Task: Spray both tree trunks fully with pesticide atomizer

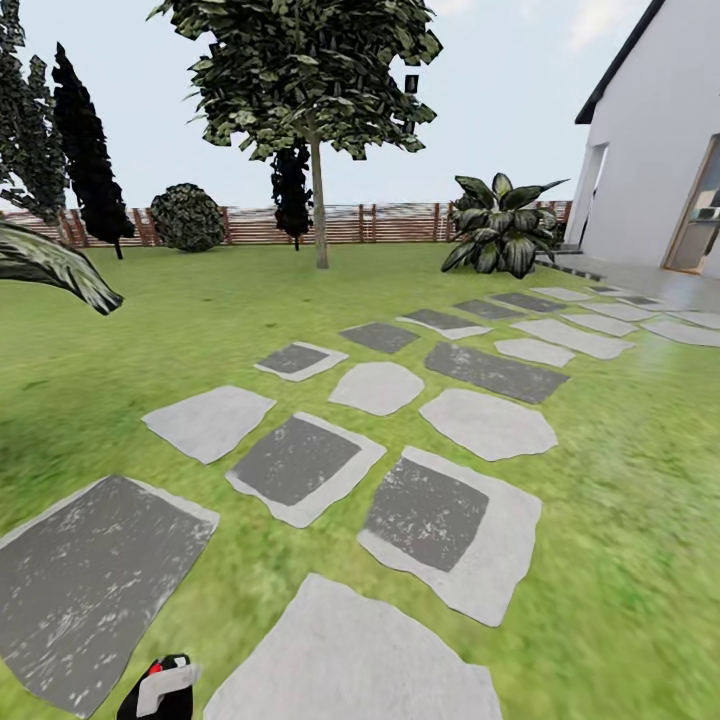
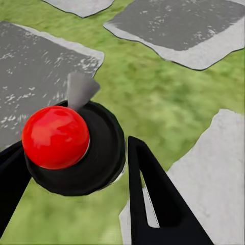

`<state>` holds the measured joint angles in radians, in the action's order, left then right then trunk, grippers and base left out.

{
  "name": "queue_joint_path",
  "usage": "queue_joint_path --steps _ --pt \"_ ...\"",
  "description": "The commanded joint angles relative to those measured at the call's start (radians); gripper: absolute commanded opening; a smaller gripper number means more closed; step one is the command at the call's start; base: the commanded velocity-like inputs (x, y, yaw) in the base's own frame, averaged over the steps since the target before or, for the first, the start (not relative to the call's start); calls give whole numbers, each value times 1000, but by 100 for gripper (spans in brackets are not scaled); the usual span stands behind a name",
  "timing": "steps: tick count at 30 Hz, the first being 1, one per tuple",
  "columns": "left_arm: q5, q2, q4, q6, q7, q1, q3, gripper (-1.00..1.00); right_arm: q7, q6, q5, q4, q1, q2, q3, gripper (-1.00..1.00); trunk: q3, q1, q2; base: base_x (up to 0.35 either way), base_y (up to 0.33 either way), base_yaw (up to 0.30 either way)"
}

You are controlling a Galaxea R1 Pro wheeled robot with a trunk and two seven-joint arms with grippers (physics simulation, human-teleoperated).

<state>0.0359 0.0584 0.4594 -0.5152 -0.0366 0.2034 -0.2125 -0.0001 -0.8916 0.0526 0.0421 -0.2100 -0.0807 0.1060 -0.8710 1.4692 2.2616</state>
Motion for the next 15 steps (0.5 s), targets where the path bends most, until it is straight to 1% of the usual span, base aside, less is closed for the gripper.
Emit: queue_joint_path --steps 1,15 --pt "4 0 -1 -3 -3 1 -1 -100 2 -3 3 -1 0 0 1 100 -1 0 0 340 0 0" --pt "4 1 -4 -3 -3 1 -1 -100 2 -3 3 -1 -1 0 1 100 -1 0 0 340 0 0"
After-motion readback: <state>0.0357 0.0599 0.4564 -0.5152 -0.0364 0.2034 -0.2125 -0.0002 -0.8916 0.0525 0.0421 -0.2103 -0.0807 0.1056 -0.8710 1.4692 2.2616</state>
